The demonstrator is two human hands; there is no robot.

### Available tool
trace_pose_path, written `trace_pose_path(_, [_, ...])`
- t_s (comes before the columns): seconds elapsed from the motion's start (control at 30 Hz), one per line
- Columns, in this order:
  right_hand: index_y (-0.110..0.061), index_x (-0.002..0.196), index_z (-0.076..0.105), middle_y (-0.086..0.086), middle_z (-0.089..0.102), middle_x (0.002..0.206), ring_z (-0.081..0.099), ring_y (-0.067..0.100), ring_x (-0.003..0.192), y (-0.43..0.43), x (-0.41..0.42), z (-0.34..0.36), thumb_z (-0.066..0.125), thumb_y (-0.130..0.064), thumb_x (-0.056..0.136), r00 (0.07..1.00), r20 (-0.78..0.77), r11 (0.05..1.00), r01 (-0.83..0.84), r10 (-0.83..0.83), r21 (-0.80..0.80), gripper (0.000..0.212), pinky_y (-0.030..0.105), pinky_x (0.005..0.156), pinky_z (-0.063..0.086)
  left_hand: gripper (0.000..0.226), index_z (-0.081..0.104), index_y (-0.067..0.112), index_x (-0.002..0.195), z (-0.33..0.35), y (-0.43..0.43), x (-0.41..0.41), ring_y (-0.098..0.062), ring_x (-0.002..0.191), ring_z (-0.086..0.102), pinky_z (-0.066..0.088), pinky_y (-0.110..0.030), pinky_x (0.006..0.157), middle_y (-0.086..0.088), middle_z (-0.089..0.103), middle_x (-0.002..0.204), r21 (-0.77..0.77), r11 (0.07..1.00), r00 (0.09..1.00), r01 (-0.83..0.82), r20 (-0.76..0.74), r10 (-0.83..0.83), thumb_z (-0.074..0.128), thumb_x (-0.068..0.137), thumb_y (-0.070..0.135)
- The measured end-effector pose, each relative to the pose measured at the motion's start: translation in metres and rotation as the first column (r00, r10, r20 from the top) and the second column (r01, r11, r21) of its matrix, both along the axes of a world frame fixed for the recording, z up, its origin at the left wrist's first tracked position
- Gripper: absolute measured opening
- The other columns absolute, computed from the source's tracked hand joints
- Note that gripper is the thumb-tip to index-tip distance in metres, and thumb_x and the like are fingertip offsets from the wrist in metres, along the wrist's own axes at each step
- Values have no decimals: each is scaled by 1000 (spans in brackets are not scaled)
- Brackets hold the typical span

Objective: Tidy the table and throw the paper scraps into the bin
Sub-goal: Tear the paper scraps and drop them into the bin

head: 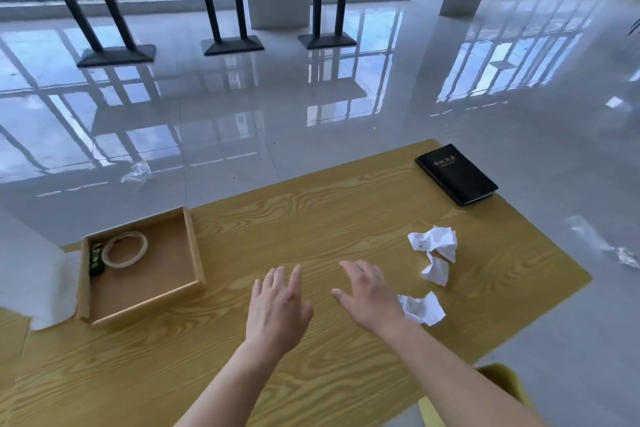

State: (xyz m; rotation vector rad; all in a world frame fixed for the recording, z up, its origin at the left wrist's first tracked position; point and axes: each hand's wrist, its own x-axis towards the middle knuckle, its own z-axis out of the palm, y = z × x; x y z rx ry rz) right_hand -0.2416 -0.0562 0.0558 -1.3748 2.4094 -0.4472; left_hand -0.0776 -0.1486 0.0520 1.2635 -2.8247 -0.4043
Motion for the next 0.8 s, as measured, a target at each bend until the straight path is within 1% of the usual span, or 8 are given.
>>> trace_pose_path(0.13, [-21, 142, 42, 3, 51, 134, 45, 24, 123, 39, -44, -4, 59, -42, 92, 999, 26, 999, 25, -24, -25, 57, 35, 101, 41, 70, 26, 22, 150, -5, 40, -45, -25, 139, 35, 28, -40, 115, -8, 39, 150, 25, 999, 999, 46, -18, -45, 50, 88, 45])
trace_pose_path(0.23, [-22, 140, 45, 1, 53, 131, 51, 22, 118, 68, -83, -8, 62, -38, 91, 998, 28, 997, 61, -60, -43, 54, 33, 94, 45, 68, 29, 21, 149, -10, 69, -77, -24, 136, 37, 32, -38, 112, -6, 40, 148, 45, 996, 997, 74, -24, -73, 50, 88, 43])
trace_pose_path(0.3, [-21, 139, 47, 0, 55, 129, 54, 20, 117, 84, -111, -13, 63, -35, 91, 998, 9, 997, 68, -68, -43, 52, 29, 89, 44, 64, 31, 21, 147, -15, 86, -97, -23, 133, 39, 34, -36, 109, -4, 42, 145, 50, 994, 995, 98, -24, -97, 49, 88, 41])
trace_pose_path(0.37, [-20, 137, 50, 1, 56, 128, 52, 20, 119, 95, -138, -18, 64, -32, 91, 998, -9, 997, 68, -68, -31, 49, 28, 91, 43, 61, 33, 23, 145, -21, 101, -117, -22, 131, 40, 34, -35, 107, -2, 44, 142, 58, 990, 992, 128, -26, -126, 49, 88, 40])
trace_pose_path(0.47, [-20, 135, 51, 0, 53, 132, 45, 24, 125, 104, -174, -28, 63, -26, 92, 998, -33, 998, 59, -58, 14, 45, 32, 98, 40, 57, 36, 25, 143, -30, 117, -146, -23, 130, 41, 36, -35, 104, 0, 46, 138, 65, 979, 981, 193, -16, -193, 50, 90, 43])
trace_pose_path(0.67, [-31, 138, 42, -5, 43, 141, 37, 21, 127, 104, -210, -48, 57, -21, 94, 995, -82, 990, -41, 52, 133, 47, 35, 99, 44, 50, 44, 31, 138, -44, 127, -185, -23, 131, 39, 37, -36, 98, 2, 47, 136, 128, 948, 952, 290, 61, -300, 56, 91, 43])
trace_pose_path(0.73, [-36, 139, 39, -5, 39, 142, 34, 21, 129, 103, -213, -55, 55, -21, 95, 990, -90, 978, -92, 110, 190, 49, 36, 100, 45, 38, 51, 32, 128, -48, 126, -190, -24, 122, 45, 38, -34, 90, 3, 52, 124, 136, 941, 940, 311, 102, -326, 56, 91, 38])
trace_pose_path(0.8, [-39, 137, 39, -2, 38, 139, 32, 22, 129, 103, -216, -61, 55, -21, 96, 987, -87, 966, -112, 136, 232, 48, 37, 100, 46, 32, 54, 32, 124, -50, 125, -192, -25, 110, 50, 36, -34, 84, 1, 54, 114, 133, 934, 926, 332, 143, -349, 54, 92, 33])
